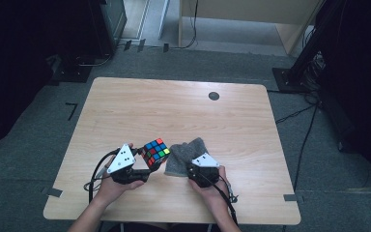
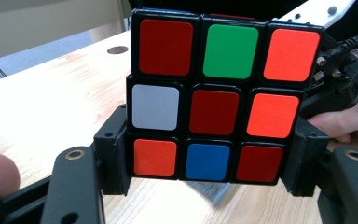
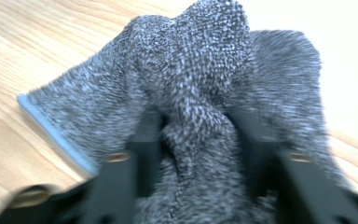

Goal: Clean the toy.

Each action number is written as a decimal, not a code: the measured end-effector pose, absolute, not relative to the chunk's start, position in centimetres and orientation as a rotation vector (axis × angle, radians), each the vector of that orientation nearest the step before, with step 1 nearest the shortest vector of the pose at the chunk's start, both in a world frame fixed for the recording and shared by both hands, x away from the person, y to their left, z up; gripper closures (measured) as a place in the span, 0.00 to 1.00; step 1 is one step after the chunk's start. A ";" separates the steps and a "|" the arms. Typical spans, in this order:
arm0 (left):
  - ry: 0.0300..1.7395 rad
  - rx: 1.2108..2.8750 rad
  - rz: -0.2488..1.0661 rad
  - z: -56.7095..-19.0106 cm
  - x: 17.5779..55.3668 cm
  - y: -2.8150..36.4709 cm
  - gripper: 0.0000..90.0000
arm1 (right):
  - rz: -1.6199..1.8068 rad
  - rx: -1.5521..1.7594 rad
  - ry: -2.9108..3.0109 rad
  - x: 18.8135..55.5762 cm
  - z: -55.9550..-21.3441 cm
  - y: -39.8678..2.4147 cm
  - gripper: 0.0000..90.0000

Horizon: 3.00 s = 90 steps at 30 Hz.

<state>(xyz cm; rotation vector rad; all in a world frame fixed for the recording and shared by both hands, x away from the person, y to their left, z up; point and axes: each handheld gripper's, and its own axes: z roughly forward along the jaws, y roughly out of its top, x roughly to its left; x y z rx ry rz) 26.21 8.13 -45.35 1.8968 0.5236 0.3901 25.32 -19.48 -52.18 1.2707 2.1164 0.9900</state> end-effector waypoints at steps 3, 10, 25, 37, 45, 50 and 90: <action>0.519 1.898 0.387 -45.3 26.2 8.0 0.37 | 1.006 1.275 2.121 25.2 -52.1 -20.1 0.79; 0.489 1.927 0.397 -45.5 26.1 7.5 0.37 | 1.188 1.335 2.012 24.4 -49.4 -22.3 0.85; 0.373 1.967 0.392 -44.6 24.5 4.8 0.37 | 1.779 1.117 1.966 20.5 -41.9 -20.2 0.84; 0.344 1.986 0.434 -44.7 24.4 5.1 0.38 | 1.732 1.234 1.962 21.2 -42.8 -21.0 0.83; 0.321 1.967 0.456 -44.4 23.9 5.1 0.38 | 1.815 1.145 1.973 20.4 -41.6 -19.9 0.82; 0.323 1.958 0.456 -44.1 23.9 5.4 0.38 | 1.788 1.245 1.949 21.2 -42.7 -20.9 0.82; 0.376 2.027 0.481 -45.3 24.4 4.6 0.38 | 1.702 1.132 2.014 20.0 -41.7 -18.8 0.77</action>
